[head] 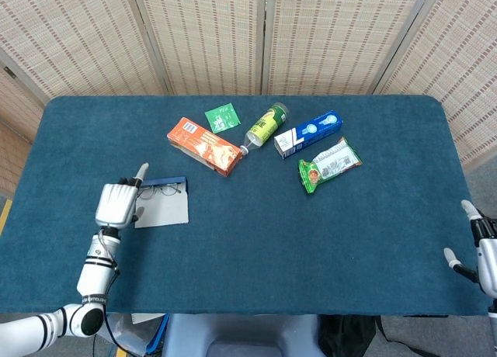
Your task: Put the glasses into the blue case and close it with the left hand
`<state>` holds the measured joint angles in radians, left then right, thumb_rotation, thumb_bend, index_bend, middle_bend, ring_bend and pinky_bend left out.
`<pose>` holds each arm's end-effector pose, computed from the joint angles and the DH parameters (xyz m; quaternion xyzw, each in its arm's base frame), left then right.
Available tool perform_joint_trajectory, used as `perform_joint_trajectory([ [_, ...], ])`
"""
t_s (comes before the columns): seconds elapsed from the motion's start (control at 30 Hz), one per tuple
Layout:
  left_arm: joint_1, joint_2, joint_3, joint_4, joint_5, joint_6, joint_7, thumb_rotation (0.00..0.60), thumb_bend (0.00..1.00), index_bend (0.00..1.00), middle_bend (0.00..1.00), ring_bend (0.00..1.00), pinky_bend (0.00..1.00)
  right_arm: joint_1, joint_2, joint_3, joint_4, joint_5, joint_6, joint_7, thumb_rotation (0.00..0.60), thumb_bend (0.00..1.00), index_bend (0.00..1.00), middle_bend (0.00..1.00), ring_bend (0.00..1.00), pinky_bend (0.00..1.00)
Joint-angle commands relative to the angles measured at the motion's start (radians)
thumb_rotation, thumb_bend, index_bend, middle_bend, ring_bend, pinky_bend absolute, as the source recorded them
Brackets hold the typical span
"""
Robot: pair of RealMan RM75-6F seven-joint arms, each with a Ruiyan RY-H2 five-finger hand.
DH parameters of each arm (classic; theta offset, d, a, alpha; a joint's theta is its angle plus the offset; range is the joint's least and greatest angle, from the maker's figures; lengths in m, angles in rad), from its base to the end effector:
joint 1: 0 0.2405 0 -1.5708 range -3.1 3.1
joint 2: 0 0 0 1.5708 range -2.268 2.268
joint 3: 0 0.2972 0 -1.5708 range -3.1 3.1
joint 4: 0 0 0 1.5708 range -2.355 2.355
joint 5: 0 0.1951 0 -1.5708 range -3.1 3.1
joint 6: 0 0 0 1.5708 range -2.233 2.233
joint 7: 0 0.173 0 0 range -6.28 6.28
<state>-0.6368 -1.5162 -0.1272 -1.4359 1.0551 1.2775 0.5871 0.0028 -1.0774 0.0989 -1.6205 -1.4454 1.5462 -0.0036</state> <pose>-0.2368 0.3895 0.0515 -0.6813 -0.2824 -0.3177 0.5960 -0.3578 -0.1915 0.2263 0.5461 -0.3779 0.3782 0.6449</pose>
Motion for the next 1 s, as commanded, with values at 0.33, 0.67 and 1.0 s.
perform_joint_trajectory([
  [0.33, 0.053, -0.049, 0.070, 0.043, 0.181, 0.049, -0.075, 0.600, 0.23, 0.06, 0.06, 0.04, 0.03, -0.003, 0.008, 0.003, -0.019, -0.025, 0.028, -0.014, 0.600, 0.25, 0.05, 0.17, 0.15, 0.24],
  [0.67, 0.053, -0.133, 0.075, 0.136, 0.195, -0.016, -0.039, 0.600, 0.23, 0.05, 0.00, 0.00, 0.00, -0.010, 0.006, -0.003, -0.018, -0.033, 0.035, -0.009, 0.600, 0.25, 0.05, 0.17, 0.14, 0.23],
  [1.0, 0.064, -0.163, 0.059, 0.193, 0.175, -0.057, -0.020, 0.600, 0.23, 0.04, 0.00, 0.00, 0.00, -0.011, 0.004, -0.004, -0.013, -0.028, 0.030, -0.003, 0.600, 0.25, 0.05, 0.17, 0.14, 0.23],
])
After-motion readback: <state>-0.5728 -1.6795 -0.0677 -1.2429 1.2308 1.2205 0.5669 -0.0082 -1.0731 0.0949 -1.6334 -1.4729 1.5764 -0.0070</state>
